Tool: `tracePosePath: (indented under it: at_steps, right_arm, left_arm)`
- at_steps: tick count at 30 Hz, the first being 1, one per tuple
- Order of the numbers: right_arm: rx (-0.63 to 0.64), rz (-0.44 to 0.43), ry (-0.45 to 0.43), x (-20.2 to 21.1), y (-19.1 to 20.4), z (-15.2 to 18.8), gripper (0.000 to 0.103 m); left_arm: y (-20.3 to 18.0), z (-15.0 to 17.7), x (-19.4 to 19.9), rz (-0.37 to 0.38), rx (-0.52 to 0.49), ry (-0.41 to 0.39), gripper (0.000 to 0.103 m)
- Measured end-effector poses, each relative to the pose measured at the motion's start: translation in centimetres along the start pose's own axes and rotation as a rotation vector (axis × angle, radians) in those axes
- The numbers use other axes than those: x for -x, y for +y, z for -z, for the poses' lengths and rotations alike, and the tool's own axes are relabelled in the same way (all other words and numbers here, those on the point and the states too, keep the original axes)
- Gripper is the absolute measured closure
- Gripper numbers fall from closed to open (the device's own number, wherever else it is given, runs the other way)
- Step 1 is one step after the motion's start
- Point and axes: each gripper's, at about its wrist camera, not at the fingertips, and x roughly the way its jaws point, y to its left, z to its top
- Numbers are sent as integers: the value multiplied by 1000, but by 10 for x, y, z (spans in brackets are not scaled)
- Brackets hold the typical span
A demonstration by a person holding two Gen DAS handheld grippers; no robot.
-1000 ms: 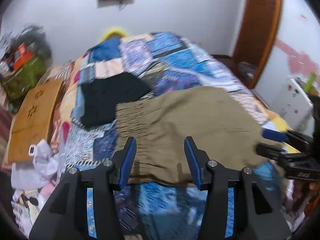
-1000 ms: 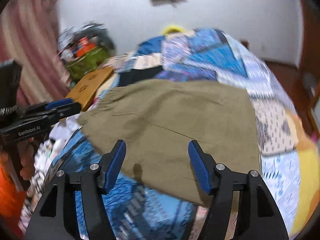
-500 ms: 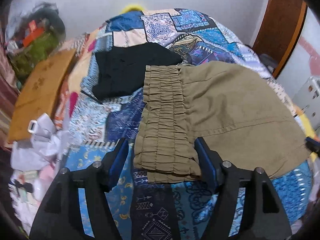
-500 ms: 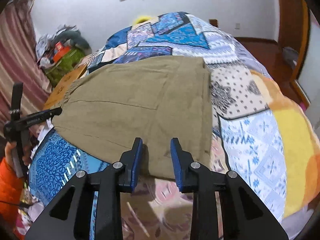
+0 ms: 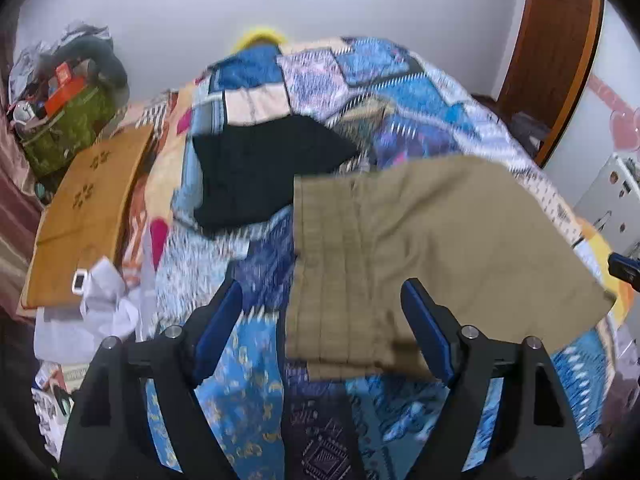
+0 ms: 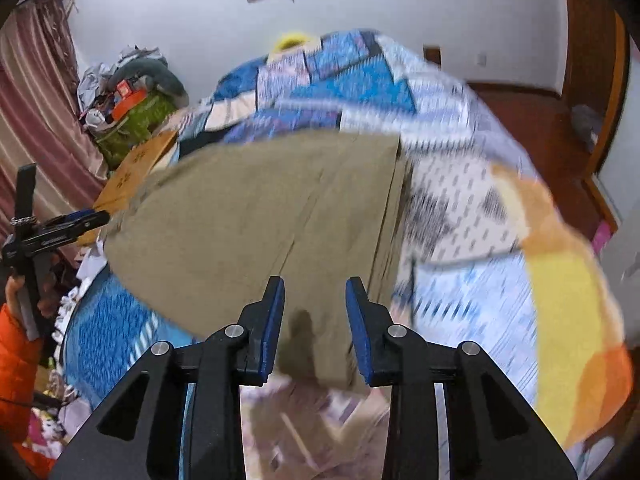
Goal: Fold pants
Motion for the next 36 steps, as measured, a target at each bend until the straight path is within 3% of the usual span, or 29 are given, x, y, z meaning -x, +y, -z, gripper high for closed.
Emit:
tracePosePath:
  at_steps: [6, 10, 14, 16, 23, 31, 33, 36]
  right_arm:
    - [-9, 17, -85, -4, -15, -45, 64]
    - [11, 18, -113, -21, -25, -73, 64]
    - [37, 26, -102, -46, -36, -98, 63]
    - [46, 33, -77, -66, -45, -112, 58]
    - [27, 74, 51, -150, -80, -141, 58]
    - [-60, 59, 187, -221, -108, -147, 58]
    - [-61, 54, 187, -227, -107, -145, 65]
    - [-36, 99, 190, -230, -104, -140, 81]
  left_arm:
    - [5, -46, -11, -27, -13, -20, 20]
    - [14, -71, -42, -33, 0, 5, 13]
    - [21, -87, -84, -59, -9, 71, 13]
    - [22, -91, -102, -40, -11, 108, 13]
    - [22, -96, -142, 32, -7, 181, 13]
    - [25, -87, -156, 81, -5, 193, 7]
    - [27, -84, -159, 77, 5, 198, 6]
    - [29, -79, -152, 5, 17, 122, 6]
